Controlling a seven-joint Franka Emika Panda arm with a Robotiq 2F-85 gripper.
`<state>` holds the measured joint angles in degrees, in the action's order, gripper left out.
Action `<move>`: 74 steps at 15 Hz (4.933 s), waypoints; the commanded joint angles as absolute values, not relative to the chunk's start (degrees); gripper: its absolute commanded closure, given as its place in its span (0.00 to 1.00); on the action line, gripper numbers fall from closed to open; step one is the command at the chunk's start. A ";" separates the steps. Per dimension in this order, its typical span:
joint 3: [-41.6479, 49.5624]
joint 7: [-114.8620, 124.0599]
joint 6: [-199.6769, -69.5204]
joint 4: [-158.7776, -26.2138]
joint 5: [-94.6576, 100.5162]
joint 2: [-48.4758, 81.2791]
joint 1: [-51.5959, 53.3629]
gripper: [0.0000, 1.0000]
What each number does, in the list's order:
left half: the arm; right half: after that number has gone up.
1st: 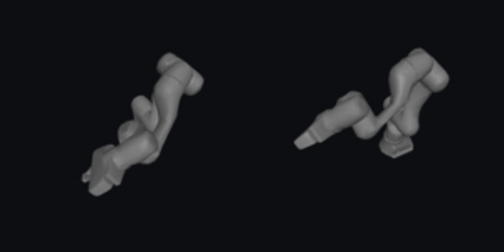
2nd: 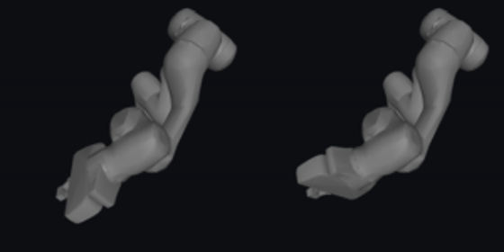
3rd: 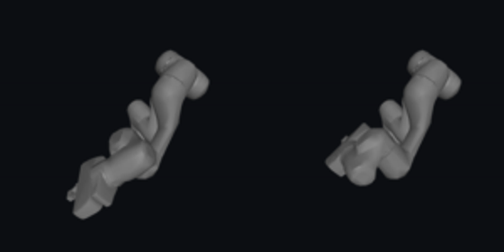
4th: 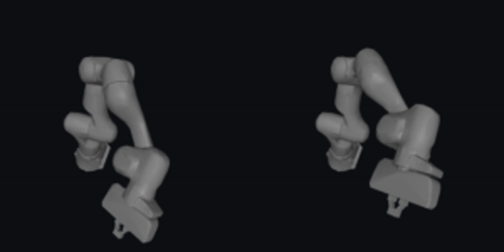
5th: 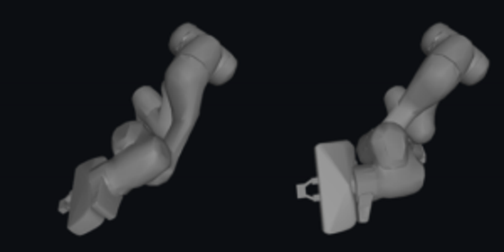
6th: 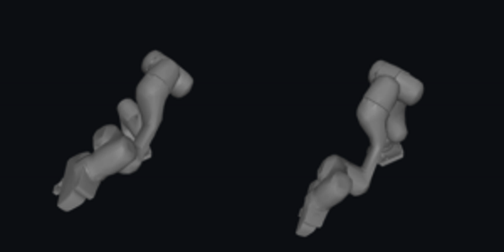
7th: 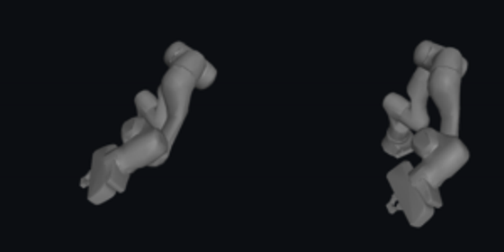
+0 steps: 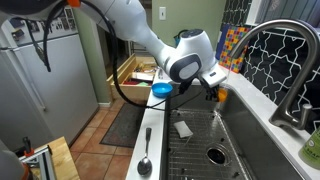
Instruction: Pour water into the blue and orange bowls
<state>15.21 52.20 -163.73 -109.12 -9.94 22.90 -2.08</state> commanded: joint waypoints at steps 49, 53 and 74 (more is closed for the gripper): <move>10.40 5.51 -130.18 -118.98 -11.21 4.29 -9.82 0.99; 9.88 -5.51 -125.44 -122.07 -10.72 1.46 -9.39 0.99; 7.50 -31.44 -126.77 -133.14 -16.02 -5.99 -7.03 0.99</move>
<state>7.14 -26.64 -126.55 -129.43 -14.15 -2.80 -7.81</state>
